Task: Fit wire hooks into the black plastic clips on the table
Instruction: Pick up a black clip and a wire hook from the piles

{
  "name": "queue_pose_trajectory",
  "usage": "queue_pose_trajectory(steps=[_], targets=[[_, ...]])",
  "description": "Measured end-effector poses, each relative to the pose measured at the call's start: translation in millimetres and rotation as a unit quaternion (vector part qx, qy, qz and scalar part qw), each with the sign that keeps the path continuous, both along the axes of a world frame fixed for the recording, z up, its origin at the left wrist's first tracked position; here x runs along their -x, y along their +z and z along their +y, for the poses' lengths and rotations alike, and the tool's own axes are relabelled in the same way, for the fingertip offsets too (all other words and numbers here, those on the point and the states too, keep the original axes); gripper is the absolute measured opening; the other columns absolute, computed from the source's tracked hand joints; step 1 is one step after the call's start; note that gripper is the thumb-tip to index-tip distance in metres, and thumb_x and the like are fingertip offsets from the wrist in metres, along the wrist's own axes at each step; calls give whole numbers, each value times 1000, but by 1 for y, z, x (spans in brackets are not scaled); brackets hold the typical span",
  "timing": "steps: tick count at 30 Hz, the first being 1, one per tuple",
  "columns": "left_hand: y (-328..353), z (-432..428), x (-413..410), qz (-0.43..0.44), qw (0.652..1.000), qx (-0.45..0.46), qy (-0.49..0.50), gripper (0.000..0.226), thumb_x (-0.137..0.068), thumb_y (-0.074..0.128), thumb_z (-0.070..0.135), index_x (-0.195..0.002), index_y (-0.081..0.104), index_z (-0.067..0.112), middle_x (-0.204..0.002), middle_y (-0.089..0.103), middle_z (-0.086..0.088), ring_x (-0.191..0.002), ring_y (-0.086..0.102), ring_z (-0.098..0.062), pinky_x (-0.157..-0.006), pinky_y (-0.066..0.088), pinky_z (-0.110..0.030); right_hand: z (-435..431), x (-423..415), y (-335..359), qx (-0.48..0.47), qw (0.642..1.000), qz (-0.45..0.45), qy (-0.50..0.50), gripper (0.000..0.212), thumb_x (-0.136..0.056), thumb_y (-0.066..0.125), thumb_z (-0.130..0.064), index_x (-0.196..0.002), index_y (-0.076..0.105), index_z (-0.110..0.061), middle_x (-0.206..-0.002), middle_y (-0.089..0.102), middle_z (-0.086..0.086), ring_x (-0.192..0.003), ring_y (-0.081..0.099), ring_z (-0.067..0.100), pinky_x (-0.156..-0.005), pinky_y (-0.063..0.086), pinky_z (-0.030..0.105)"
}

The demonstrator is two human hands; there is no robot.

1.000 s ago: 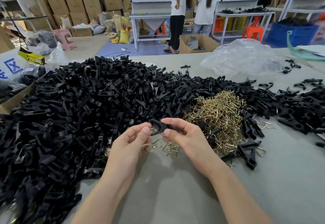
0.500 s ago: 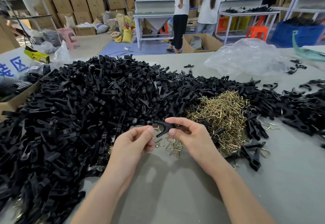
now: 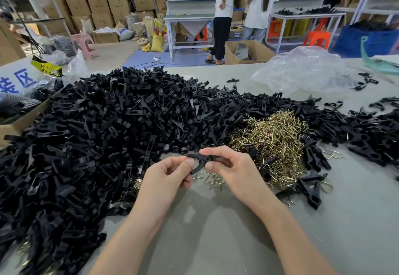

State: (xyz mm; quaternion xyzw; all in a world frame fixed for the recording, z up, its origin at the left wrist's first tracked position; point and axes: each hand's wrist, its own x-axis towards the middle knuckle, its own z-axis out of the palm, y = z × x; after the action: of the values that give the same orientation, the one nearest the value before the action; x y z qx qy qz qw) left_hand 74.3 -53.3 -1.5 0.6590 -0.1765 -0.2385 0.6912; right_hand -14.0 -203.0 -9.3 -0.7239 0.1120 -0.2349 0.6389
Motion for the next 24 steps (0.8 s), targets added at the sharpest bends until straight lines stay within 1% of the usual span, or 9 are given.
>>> queue_pose_trajectory(steps=[2, 5, 7, 9, 13, 15, 19, 22, 24], targets=[[1, -2, 1, 70, 996, 58, -23, 37, -77, 74, 26, -109, 73, 9, -74, 67, -2, -65, 60, -11, -68, 55, -25, -1, 0, -1, -5, 1000, -9, 0, 38, -88, 70, 5, -99, 75, -31, -103, 76, 1, -92, 70, 1, -84, 50, 13], [2, -2, 3, 147, 977, 122, -95, 35, -78, 71, 23, -111, 75, 12, -84, 70, -2, -70, 65, -12, -68, 57, -24, -3, 1, -2, -9, 1000, -11, 27, 33, -90, 67, 6, -106, 75, -21, -107, 77, -4, -100, 71, 4, -86, 50, 15], [4, -1, 4, 173, 965, 136, -140, 34, -77, 72, 26, -109, 76, 16, -90, 71, -7, -75, 69, -16, -70, 59, -27, -5, 2, -4, -14, 999, -22, 43, 30, -91, 64, 8, -110, 72, -14, -111, 77, -6, -107, 70, 10, -90, 51, 18], [6, 1, 5, 188, 959, 131, -168, 33, -76, 73, 30, -106, 77, 19, -93, 71, -13, -74, 70, -19, -65, 59, -28, -6, 3, -3, -21, 998, -30, 44, 29, -92, 62, 9, -109, 70, -12, -111, 77, -6, -108, 70, 10, -90, 52, 20], [6, 3, 6, 189, 949, 135, -213, 28, -90, 69, 32, -117, 72, 24, -95, 70, -13, -72, 67, -18, -64, 58, -29, -8, 6, -3, -33, 999, -21, 36, 25, -90, 67, 5, -107, 70, -13, -98, 76, -15, -95, 70, -1, -82, 52, 14], [6, 4, 6, 196, 941, 152, -229, 36, -87, 70, 30, -123, 69, 24, -91, 69, -9, -71, 65, -16, -65, 57, -29, -7, 7, -2, -57, 997, -17, 42, 27, -90, 68, 3, -114, 69, -11, -98, 77, -9, -97, 71, 6, -83, 54, 20], [7, 5, 6, 228, 926, 165, -251, 36, -85, 70, 28, -121, 70, 23, -86, 64, -3, -61, 56, -11, -63, 55, -29, -6, 8, -1, -73, 995, 1, 68, 29, -93, 65, -1, -122, 69, -4, -116, 74, 9, -112, 69, 30, -101, 53, 37], [6, 6, 4, 249, 916, 171, -266, 34, -84, 76, 33, -117, 71, 24, -85, 63, -3, -58, 52, -10, -62, 55, -30, -7, 10, 0, -84, 994, 9, 72, 28, -92, 67, -2, -119, 71, -6, -116, 75, 8, -111, 69, 28, -99, 54, 31], [5, 7, 4, 257, 908, 180, -278, 40, -80, 83, 34, -116, 70, 24, -85, 62, -3, -57, 52, -9, -63, 55, -31, -7, 11, 2, -87, 993, 9, 73, 26, -90, 69, -3, -115, 73, -9, -111, 76, 1, -102, 72, 15, -89, 54, 21]])
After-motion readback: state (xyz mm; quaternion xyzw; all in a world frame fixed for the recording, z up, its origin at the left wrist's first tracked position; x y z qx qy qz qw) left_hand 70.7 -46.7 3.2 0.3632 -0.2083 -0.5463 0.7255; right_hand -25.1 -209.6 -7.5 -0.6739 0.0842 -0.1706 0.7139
